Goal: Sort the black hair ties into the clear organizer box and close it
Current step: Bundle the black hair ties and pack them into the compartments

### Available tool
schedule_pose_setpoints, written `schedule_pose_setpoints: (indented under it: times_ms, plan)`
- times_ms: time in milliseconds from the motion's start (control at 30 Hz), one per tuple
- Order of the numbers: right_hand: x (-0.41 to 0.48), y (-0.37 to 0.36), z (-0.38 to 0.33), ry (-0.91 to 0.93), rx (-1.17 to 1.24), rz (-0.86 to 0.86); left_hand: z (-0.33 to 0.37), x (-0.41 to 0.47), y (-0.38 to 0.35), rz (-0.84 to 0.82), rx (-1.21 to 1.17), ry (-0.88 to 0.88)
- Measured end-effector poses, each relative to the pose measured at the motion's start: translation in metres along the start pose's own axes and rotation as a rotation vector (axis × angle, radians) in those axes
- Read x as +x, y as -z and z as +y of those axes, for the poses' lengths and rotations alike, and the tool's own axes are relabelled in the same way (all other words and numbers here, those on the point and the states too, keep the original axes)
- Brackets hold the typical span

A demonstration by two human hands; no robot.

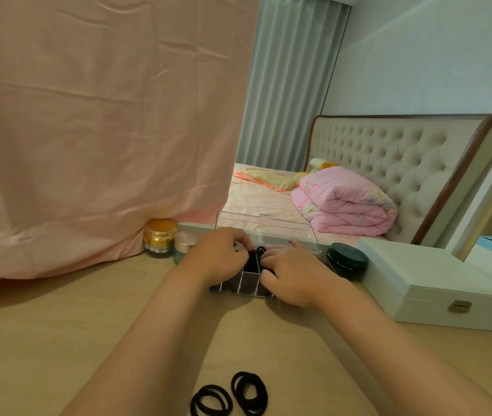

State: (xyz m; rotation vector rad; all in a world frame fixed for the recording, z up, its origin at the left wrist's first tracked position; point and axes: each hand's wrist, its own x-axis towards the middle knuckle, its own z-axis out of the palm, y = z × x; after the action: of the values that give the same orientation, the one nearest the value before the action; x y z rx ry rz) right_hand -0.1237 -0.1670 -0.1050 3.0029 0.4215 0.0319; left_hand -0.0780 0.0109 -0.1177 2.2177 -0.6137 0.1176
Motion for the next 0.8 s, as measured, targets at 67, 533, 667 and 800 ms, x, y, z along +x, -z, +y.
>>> schedule_pose_setpoints:
  times_ms: [67, 533, 667, 800]
  plan:
    - [0.007, 0.002, -0.002, 0.025, -0.073, -0.011, 0.0, 0.001, -0.003, -0.03, 0.08, -0.043]
    - [-0.015, 0.004, 0.025, -0.127, 0.593, 0.306, 0.006, 0.005, -0.02, -0.17, 0.517, -0.133]
    - [-0.023, -0.009, 0.029, -0.112, 0.492, 0.287, 0.006, 0.008, -0.027, -0.141, 0.547, -0.244]
    - [-0.02, -0.02, 0.028, -0.044, 0.233, 0.181, 0.008, 0.011, -0.036, -0.157, 0.588, -0.284]
